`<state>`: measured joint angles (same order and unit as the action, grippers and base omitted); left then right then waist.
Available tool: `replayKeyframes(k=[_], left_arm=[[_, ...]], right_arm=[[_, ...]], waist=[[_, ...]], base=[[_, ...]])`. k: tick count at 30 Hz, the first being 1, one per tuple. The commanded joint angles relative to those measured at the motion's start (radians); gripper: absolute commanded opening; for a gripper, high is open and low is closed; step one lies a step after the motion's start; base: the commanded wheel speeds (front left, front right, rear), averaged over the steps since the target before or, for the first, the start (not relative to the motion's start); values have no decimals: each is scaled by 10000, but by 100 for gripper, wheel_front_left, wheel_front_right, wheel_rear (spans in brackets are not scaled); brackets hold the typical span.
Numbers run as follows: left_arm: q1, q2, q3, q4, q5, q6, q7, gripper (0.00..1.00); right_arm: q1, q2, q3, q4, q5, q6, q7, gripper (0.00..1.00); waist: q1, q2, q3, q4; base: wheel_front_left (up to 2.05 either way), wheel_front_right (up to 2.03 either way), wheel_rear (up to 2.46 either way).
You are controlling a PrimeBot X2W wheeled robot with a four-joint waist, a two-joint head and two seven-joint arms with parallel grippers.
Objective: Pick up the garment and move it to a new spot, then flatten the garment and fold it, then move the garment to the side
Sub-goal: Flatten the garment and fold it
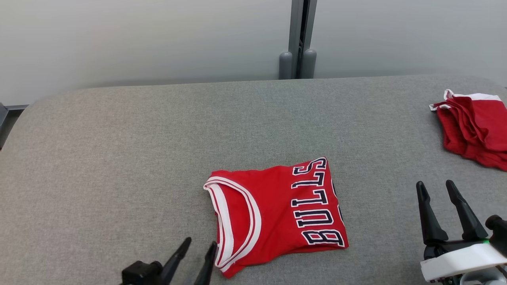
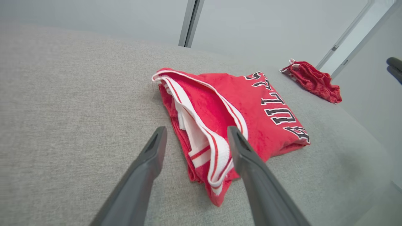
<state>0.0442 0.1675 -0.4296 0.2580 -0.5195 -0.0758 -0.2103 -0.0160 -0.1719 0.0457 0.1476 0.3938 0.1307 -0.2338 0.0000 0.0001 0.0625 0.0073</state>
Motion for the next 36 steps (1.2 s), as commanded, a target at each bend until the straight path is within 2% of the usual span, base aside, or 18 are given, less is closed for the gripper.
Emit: replayKeyframes(k=[1,5,11,18,26,36], left_arm=[[3,58,164,-123,42,101,-134,100],[-66,135,782,-498,124,370,-437,100],[-233,287,2209,-1243,602,774,-551,100],[-335,150,3601,-1515,1261,807,-547,100],[-168,-153,4377,-1283,1954,793,-537,100],[72,-463,4788,-1075,2739,679,-538,100]], right_arm=[[-32,-88,-53,14,0,2,-70,100],[-64,-68,-148,-72,-56,2,-120,100],[-39,-5,-317,-235,-99,2,-199,100],[19,90,-408,-300,-163,2,-262,100],[206,184,-344,-220,-258,2,-308,100],[184,274,-117,239,-196,2,-324,100]], waist=[[0,-1,-20,30],[0,-1,-86,71],[0,-1,-201,83],[0,-1,-313,-18],[0,-1,-401,-150],[0,-1,-518,-242]], base=[[0,0,0],[0,0,0],[0,0,0],[0,0,0],[0,0,0],[0,0,0]])
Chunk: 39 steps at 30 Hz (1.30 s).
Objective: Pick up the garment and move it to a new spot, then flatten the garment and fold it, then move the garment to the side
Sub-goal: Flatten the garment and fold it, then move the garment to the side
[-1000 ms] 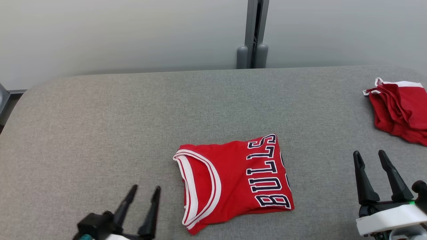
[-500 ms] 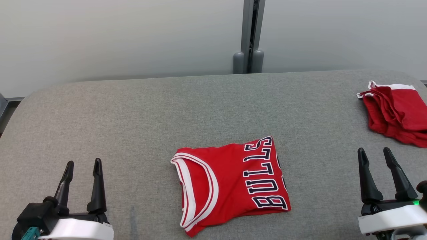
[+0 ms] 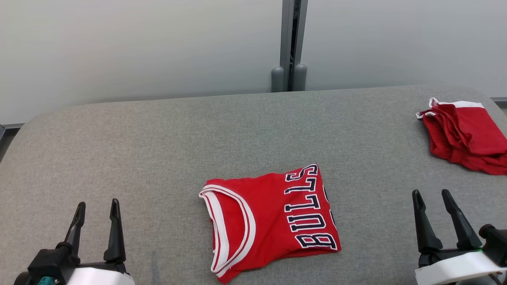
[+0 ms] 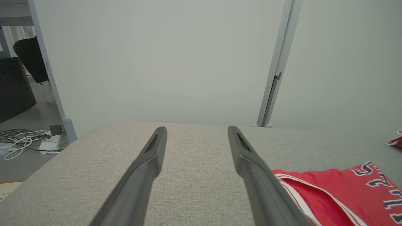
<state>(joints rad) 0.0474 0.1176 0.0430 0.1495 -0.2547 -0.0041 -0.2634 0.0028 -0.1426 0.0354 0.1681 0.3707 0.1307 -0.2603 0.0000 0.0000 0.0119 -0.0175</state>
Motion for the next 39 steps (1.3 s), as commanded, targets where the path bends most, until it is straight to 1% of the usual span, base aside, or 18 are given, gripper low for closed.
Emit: replayKeyframes(k=[1,11,21,25,27,31,34,39], left_arm=[[69,20,70,25,160,-70,-7,100],[130,-231,138,283,487,-307,-9,100],[126,-373,224,497,656,-383,-8,100],[129,-443,310,426,540,-416,-8,100],[81,-488,395,346,333,-463,-9,100],[-20,-540,330,374,294,-472,-8,100],[-126,-580,319,356,128,-490,-8,100],[-250,-621,159,342,99,-478,-8,100]], right_arm=[[-20,-6,20,84,52,2,-61,100],[-146,31,227,594,101,2,-59,100],[-216,-7,338,928,59,2,-61,100],[-449,-90,699,1007,70,2,-61,100],[-622,-93,1003,1104,239,2,-61,100],[-1115,-295,1774,1448,325,2,45,100],[-1592,-328,2266,1913,352,2,303,100],[-2333,-238,2657,3005,464,2,720,100]], waist=[[0,0,-22,4],[0,0,-91,59],[0,0,-102,106],[0,0,-89,106],[0,0,-89,142],[0,0,-81,306],[0,0,-55,479],[0,0,52,867]], base=[[0,0,0],[0,0,0],[0,0,0],[0,0,0],[0,0,0],[0,0,0],[0,0,0],[0,0,0]])
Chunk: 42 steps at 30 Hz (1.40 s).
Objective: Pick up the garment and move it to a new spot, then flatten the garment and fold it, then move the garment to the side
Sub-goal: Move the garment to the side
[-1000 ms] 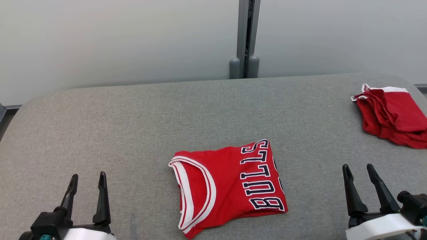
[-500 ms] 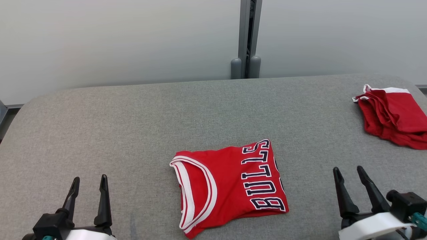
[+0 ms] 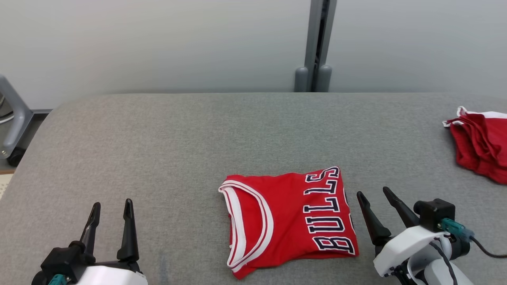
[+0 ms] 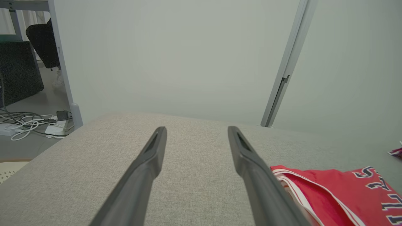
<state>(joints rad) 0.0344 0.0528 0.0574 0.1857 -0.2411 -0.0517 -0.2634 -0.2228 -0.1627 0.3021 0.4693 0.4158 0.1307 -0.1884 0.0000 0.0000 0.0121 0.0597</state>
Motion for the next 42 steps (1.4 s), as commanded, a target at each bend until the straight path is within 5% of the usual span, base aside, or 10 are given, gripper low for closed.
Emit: replayKeyframes(k=[1,18,19,20,21,32,42], left_arm=[[-153,22,-19,-26,-50,1,-8,100],[-600,-1,-435,18,-184,167,-8,100],[-623,-1,-433,21,-199,172,-8,100],[-643,0,-419,21,-212,189,-8,100],[-657,-2,-405,26,-215,194,-8,100],[-1048,-5,-518,20,-265,81,-8,100],[-1671,-4,-609,-702,-199,-62,-5,100]], right_arm=[[-219,-2,25,279,60,2,60,100],[-1711,480,833,4012,975,2,320,100],[-1692,531,952,4083,1122,2,394,68],[-1694,538,1112,4134,1185,2,447,20],[-1699,544,1231,4183,1297,2,494,0],[-3143,-31,1882,4314,1807,0,183,0],[-5587,-1548,2297,3938,1846,0,122,0]], waist=[[0,0,83,174],[0,0,702,915],[0,0,710,908],[0,0,718,891],[0,0,727,866],[0,0,1137,600],[0,0,2471,-158]], base=[[0,0,0],[0,0,0],[0,0,0],[0,0,0],[0,0,0],[0,0,0],[0,0,0]])
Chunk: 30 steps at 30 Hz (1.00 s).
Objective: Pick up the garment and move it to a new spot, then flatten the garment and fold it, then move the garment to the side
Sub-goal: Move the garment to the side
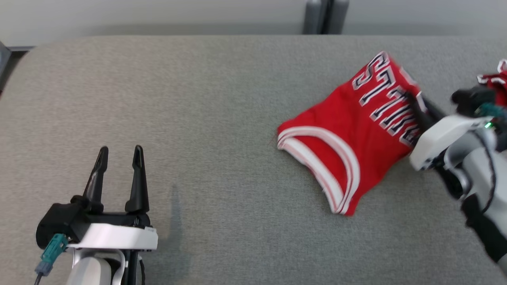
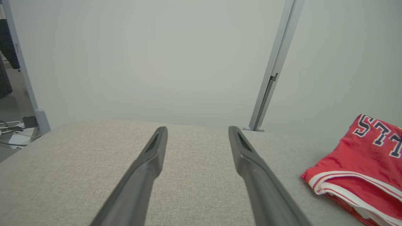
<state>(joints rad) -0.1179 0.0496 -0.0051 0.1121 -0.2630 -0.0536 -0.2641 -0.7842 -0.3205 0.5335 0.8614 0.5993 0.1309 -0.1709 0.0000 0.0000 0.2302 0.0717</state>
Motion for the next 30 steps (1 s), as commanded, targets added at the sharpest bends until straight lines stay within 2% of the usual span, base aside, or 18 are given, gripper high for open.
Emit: replayKeyframes(k=[1,8,15,23,30], left_arm=[[-230,32,28,-93,83,-50,6,100],[-835,39,16,-734,480,-125,4,100],[-1130,159,180,-1273,904,-229,6,100],[-1065,168,103,-1716,1139,-303,6,100],[-1067,149,47,-1853,1176,-349,6,100]], right_arm=[[-199,-163,9,-31,22,-2,-39,0],[-1287,-1597,-168,-339,246,-2,-285,0],[-2082,-2834,-234,-502,338,-2,-291,0],[-2985,-4032,-220,-34,172,-3,23,0],[-3486,-4196,-211,978,31,-3,190,0]], waist=[[0,0,482,-426],[0,0,1596,-1384],[0,0,2262,-2165],[0,0,2553,-2430],[0,0,2730,-2370]], base=[[0,0,0],[0,0,0],[0,0,0],[0,0,0],[0,0,0]])
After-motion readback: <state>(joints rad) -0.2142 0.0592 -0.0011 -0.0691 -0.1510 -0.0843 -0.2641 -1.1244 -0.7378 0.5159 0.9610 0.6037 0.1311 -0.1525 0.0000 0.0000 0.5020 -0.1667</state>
